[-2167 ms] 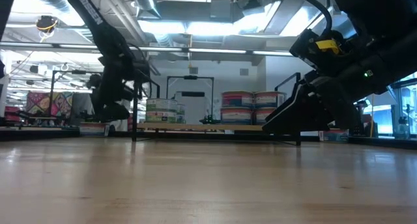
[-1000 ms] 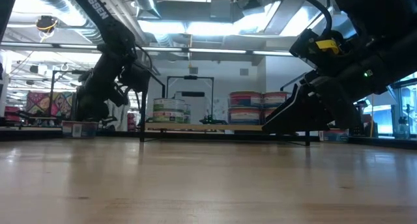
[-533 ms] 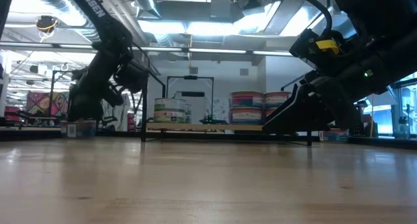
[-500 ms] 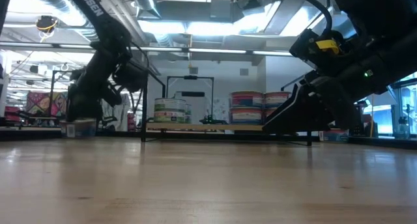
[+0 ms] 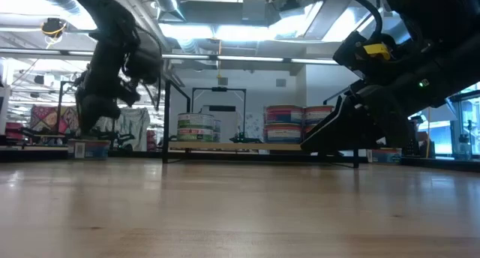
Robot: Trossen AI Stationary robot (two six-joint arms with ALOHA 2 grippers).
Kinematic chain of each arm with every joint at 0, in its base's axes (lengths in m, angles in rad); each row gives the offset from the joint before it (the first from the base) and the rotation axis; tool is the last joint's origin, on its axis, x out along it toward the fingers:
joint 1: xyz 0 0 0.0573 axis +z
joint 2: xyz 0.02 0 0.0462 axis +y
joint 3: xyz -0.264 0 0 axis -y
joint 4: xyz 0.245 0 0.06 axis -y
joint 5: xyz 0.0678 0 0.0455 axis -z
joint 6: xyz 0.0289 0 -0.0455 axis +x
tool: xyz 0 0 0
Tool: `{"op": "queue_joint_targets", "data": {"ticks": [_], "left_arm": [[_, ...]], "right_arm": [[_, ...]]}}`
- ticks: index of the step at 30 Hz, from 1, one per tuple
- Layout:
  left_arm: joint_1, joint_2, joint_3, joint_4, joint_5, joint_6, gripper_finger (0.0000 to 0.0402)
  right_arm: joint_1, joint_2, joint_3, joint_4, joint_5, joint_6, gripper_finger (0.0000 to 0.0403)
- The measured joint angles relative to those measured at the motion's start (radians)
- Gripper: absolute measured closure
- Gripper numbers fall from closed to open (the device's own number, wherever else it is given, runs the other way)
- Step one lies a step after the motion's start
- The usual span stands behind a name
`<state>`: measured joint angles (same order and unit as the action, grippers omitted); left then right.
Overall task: Stack canned seafood by type on shelf
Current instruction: Put the blue pink tuna can on the shelf
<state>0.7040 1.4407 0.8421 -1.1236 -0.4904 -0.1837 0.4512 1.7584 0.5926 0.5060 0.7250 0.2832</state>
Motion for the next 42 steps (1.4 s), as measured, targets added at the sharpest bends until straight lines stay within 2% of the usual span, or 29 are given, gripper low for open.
{"op": "queue_joint_targets", "data": {"ticks": [5, 18, 32, 42], "left_arm": [[0.024, -0.059, -0.005, 0.141, -0.004, 0.016, 0.0266], [0.116, -0.004, -0.07, 0.225, -0.011, 0.113, 0.0266], [-0.009, -0.02, -0.068, 0.231, 0.112, 0.16, 0.0266], [-0.112, -0.02, -0.067, 0.23, 0.124, 0.161, 0.0266]], "right_arm": [[0.0, 0.0, 0.0, 0.001, 0.0, 0.0, 0.0088], [0.0, 0.0, 0.0, 0.002, 0.0, 0.0, 0.0088], [0.0, 0.0, 0.0, 0.002, 0.001, 0.0, 0.0088], [0.0, 0.0, 0.0, 0.002, 0.01, 0.0, 0.0088]]}}
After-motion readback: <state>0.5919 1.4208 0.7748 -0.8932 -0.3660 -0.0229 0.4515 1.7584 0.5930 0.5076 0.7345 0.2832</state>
